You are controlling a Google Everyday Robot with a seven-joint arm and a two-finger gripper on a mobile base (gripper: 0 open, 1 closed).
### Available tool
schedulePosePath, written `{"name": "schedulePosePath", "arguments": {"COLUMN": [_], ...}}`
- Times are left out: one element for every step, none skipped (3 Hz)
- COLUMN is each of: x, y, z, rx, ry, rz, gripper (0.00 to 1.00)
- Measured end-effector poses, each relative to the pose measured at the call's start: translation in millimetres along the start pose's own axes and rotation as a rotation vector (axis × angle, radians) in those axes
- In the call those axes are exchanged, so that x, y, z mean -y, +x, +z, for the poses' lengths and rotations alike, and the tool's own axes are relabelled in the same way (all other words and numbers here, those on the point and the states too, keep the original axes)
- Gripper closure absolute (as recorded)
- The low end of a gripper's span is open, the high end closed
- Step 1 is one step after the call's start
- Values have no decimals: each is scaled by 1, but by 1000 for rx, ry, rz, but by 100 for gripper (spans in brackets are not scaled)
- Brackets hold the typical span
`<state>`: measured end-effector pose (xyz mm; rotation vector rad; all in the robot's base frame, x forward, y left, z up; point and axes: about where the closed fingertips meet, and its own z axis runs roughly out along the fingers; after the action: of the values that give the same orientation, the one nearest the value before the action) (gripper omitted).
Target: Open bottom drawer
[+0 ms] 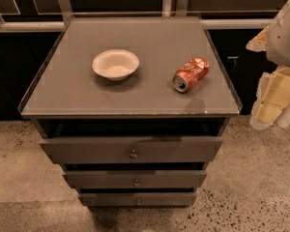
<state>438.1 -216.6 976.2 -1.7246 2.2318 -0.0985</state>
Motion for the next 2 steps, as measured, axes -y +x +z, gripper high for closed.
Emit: {"name": "schedulePosePath", "arguments": {"x": [0, -2], "y": [0, 0], "z": [0, -3], "rx": [0, -82], "ry": [0, 40], "rz": [0, 18], "gripper": [0, 0]}}
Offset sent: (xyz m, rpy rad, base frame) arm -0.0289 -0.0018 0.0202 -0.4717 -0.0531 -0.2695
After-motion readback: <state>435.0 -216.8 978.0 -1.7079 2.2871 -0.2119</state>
